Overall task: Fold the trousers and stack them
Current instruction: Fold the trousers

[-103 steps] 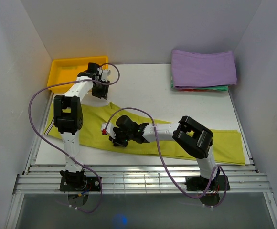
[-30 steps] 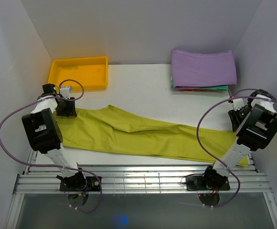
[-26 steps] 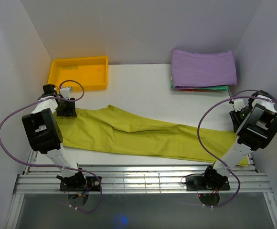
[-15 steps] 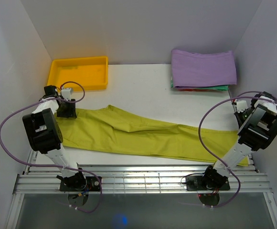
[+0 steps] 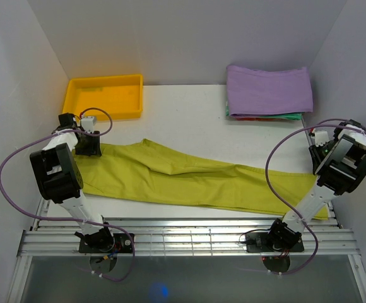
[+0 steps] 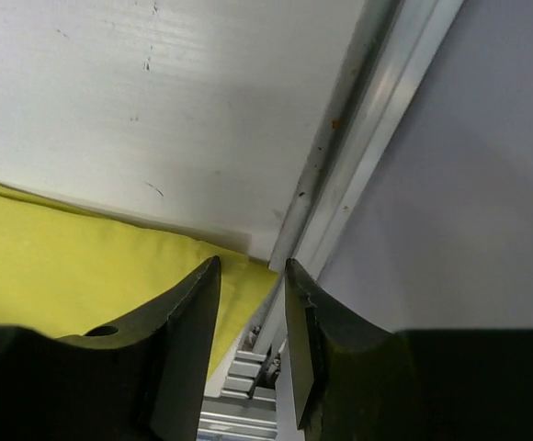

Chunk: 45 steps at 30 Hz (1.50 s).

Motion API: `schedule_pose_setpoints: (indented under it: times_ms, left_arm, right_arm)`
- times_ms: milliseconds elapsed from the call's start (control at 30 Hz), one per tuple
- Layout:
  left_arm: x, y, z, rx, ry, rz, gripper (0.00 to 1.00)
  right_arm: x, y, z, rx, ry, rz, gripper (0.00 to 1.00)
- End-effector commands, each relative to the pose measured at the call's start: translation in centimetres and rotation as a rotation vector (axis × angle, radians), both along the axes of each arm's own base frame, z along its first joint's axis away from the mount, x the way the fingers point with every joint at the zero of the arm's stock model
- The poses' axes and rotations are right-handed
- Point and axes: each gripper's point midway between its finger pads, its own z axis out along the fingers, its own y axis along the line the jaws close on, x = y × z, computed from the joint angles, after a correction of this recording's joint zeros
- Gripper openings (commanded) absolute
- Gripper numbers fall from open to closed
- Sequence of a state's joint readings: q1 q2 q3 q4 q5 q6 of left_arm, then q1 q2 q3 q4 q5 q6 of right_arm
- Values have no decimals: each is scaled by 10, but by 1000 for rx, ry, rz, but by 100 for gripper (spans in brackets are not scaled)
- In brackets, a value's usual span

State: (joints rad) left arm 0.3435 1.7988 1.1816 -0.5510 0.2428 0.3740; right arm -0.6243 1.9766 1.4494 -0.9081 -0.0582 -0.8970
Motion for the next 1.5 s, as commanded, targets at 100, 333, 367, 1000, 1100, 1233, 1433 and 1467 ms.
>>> schedule_pose_setpoints:
  times_ms: [100,333,367,1000,1100,1233,1433,1467]
  left_arm:
    - [-6,5,6,33,-3,19,62]
    - [-9,5,-3,33,12,25,61]
    - [-9,6,-3,35,13,29,61]
    - [-19,32,-22,160,76,109,56]
    - [-19,33,-22,163,76,107,56]
    - [-17,25,-20,126,67,101,59]
    - [-8,-6,14,-26,-30,38,64]
    - [-8,-11,20,-44,-42,23,64]
  right_arm:
    - [0,12,-8,111,23,-35,39]
    - [-3,16,1,131,22,-20,11]
    - [-5,17,3,138,24,-21,8]
    - [-52,-18,-9,9,106,-65,8]
    - [-56,-22,-11,-16,113,-66,8]
    - [-54,-20,-9,-3,107,-88,36]
    - [-49,-6,18,50,50,-113,70]
    - [-53,-2,18,58,59,-114,70]
